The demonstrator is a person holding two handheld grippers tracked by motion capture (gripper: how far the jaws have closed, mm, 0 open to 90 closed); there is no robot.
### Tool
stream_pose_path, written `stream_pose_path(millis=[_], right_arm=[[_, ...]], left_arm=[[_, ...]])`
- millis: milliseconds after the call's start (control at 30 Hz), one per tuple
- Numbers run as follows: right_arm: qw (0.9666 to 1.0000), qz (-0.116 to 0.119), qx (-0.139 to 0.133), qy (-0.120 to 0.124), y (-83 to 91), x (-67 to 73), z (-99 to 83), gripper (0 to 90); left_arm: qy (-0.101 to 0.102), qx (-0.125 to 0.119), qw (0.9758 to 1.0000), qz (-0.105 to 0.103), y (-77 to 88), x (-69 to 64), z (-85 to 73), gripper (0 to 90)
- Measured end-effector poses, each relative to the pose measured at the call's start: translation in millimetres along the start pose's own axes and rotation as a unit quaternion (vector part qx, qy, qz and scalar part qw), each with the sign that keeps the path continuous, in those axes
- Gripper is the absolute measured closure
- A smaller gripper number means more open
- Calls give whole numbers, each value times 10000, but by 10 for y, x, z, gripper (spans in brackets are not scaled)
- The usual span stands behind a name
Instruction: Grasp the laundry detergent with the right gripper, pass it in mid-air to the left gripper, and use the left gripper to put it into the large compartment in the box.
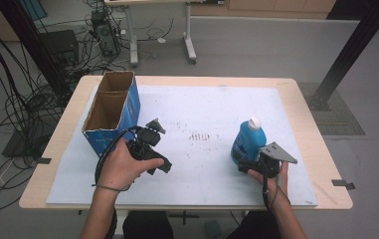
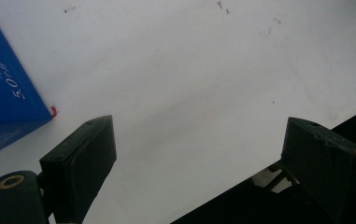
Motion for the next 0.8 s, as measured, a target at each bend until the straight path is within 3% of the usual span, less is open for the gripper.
stream_pose_path(millis=[800], right_arm=[[9999, -112, -126, -5, -3, -38, 26, 210]], left_arm=[[5, 15, 10000, -17, -20, 0, -3, 107]])
Point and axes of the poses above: each handheld gripper's, and its own axes: y roughly backward along the jaws, z roughly out of its top, x roughly to its left, the point moved 8 cm from there along -y, roughly forward along the jaws, and after that the axes turned 4 degrees about -x, right-handed, at the moved point
